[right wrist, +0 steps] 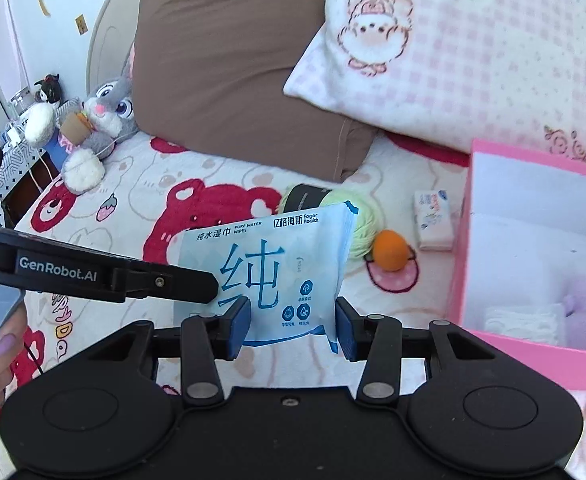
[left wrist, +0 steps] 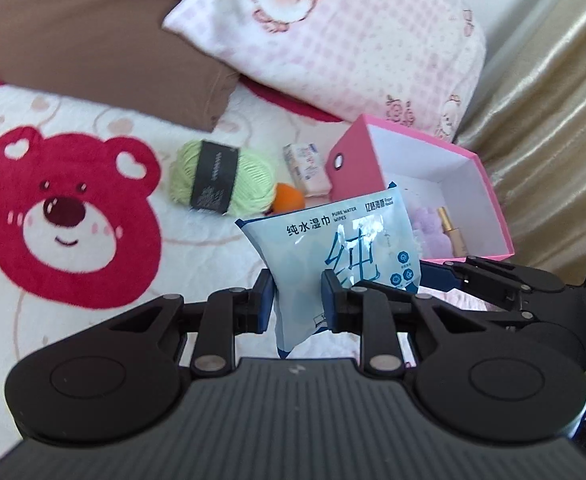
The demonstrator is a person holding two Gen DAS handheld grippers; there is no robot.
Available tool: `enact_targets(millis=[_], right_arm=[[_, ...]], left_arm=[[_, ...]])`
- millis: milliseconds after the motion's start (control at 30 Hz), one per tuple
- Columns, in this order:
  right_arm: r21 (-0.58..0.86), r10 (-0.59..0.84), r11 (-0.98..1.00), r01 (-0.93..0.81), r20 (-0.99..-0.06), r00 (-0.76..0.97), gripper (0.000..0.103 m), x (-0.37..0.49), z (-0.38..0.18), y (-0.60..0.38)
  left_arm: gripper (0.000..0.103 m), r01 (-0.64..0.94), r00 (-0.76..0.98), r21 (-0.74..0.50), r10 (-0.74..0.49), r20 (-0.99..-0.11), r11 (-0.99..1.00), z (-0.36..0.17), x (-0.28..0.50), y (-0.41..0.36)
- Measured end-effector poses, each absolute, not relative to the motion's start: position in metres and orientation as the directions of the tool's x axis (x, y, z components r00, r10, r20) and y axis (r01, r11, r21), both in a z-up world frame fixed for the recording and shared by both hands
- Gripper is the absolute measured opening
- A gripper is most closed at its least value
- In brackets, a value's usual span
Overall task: Organize objects
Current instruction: 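Carry the wet wipes pack over the pink box, then lower the wipes pack into the pink box and release it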
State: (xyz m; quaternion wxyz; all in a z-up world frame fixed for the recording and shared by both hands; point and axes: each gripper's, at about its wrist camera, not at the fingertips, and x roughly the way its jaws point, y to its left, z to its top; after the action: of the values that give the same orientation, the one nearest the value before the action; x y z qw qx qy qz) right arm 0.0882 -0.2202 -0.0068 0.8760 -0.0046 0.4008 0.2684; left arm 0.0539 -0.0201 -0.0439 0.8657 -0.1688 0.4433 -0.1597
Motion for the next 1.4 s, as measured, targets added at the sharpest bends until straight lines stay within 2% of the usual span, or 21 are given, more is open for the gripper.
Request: enact_targets(millis=[300,533,633,767,1067,1267,1400], right_arm=[[0.156,0.397,0.899,-0.409,-0.680,0.616,0.050,0.105,0.039,-0.290],[0.060,0.288,0.936,-0.347,-0.699,0.655,0.049,0.138,0.041,-0.341],[0.033,0.245,0.946,-0.322,-0.722,0.647,0.049,0.162,0.027,-0.362],[0.086,0.251,0.951,-0.297,-0.776,0.579,0.049,0.191,-0.018,-0.385],[0.136,0.269,0.944,-0.301,-0.845,0.462,0.049,0.232,-0.071,-0.389],[0.205,0.295,0.945,-0.255,-0.873,0.388,0.049,0.249,-0.088,-0.388],[0.230,0.307,0.943,-0.241,-0.881,0.360,0.049,0.253,-0.099,-0.386]], left_arm=[[0.024,0.308,0.570,-0.381,-0.489,-0.660,0.872,0.019,0.093,-0.100],[0.024,0.344,0.539,-0.354,-0.492,-0.684,0.869,0.016,0.141,-0.170],[0.025,0.348,0.519,-0.333,-0.476,-0.710,0.876,0.000,0.166,-0.200],[0.025,0.328,0.470,-0.314,-0.442,-0.764,0.891,-0.028,0.195,-0.228],[0.024,0.257,0.355,-0.276,-0.356,-0.864,0.926,-0.070,0.235,-0.248],[0.023,0.279,0.363,-0.219,-0.314,-0.877,0.935,-0.070,0.233,-0.252],[0.024,0.251,0.339,-0.231,-0.309,-0.888,0.940,-0.076,0.239,-0.249]])
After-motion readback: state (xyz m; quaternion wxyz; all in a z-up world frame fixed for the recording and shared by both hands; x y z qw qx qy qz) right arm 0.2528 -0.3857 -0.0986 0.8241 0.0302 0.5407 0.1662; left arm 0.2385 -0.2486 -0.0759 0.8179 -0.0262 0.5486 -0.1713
